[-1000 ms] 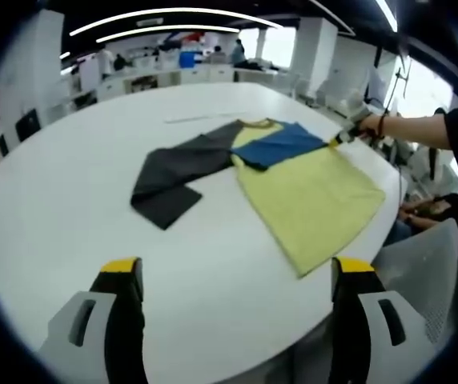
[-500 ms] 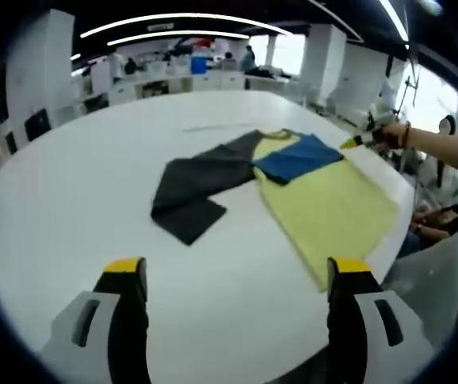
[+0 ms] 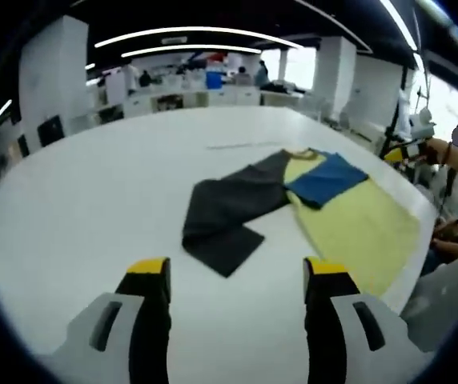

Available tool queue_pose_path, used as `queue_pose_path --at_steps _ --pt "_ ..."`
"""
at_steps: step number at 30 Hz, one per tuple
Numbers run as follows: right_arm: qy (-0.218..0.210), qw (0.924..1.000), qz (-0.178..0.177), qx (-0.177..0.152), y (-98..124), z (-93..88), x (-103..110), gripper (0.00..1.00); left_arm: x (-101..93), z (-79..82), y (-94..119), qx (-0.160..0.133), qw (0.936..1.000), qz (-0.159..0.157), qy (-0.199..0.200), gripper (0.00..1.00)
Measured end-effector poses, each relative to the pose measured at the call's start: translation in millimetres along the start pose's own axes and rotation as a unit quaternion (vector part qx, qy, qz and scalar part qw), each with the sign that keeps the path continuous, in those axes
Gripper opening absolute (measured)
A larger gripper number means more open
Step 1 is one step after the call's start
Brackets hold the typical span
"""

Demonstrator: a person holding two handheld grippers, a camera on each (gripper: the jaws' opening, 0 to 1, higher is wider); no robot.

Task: Fold the garment on the visible template until the final outline fits inside the template.

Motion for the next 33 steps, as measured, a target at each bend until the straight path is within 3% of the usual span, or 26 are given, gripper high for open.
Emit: queue_pose_path --at_steps 6,11,17,23,33 --pt "0.005 0.9999 0.013 -0.008 16 -1.8 15 0.81 14.7 0.2 -13 -0.001 0.9999 0.013 -0.006 0.5" --pt "0.004 0.9996 0.021 -0.019 27 -2.8 23 0.84 26.4 -1.5 -26 0.001 0.9995 0.029 -0.014 0.47" --pt "0.042 0.9989 0.018 -0.013 37 -9.5 27 0.93 37.6 -8.7 -39 0.005 0.999 0.04 -0.02 0.41" --pt "0.053 0.9982 0.024 -0.013 42 -14.0 35 1.0 52.0 -19.9 -56 0.012 0.9981 0.05 -0.035 0.34" --pt "0.048 0.9987 0.01 -0.013 50 -19.1 31 0.99 62.2 -27.2 -83 0.015 0.9969 0.055 -0.055 0.25"
Point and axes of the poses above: the point that each gripper's makers call its tool centre point, and the gripper's own axes: y roughly backward along the fingers, x roughly to its left, z roughly out of its top, the point moved 2 cm from there along y, roughly backward along the fingers, and after that the axes turned 6 degrees about -x, right-handed, at the moved point
